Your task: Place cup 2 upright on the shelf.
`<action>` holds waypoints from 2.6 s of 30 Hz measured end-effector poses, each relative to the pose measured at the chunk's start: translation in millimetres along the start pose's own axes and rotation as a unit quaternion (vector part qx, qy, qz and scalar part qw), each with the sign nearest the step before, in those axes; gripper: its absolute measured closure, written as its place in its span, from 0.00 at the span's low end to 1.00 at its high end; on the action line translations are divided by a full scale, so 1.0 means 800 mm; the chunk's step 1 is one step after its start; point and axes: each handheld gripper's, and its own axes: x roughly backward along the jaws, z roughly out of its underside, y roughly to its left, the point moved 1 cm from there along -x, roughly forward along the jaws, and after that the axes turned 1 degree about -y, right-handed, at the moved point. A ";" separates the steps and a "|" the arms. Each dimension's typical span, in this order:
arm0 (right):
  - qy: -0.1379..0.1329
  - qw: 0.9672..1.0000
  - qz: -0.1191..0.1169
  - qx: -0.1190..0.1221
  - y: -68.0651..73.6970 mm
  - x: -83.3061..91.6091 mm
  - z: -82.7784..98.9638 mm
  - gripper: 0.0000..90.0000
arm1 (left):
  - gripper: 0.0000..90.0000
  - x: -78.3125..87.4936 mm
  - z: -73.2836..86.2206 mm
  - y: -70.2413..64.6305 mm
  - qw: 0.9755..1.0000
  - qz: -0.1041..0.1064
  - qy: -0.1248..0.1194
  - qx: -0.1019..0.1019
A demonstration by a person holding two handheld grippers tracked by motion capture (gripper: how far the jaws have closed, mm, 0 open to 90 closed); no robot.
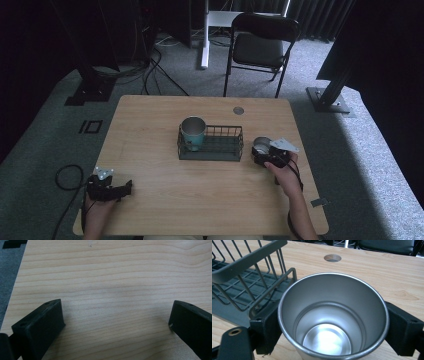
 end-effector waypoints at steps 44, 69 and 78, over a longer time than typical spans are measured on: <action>-0.039 0.999 -0.001 0.002 -0.006 0.033 -0.078 0.15 | 0.00 0.000 0.000 0.000 1.000 0.000 0.000 0.000; -0.060 0.998 -0.026 0.018 0.016 0.034 -0.118 0.15 | 0.00 0.000 0.000 0.000 1.000 0.000 0.000 0.000; -0.064 0.997 -0.038 0.023 0.030 0.029 -0.129 0.15 | 0.00 0.000 0.000 0.000 1.000 0.000 0.000 0.000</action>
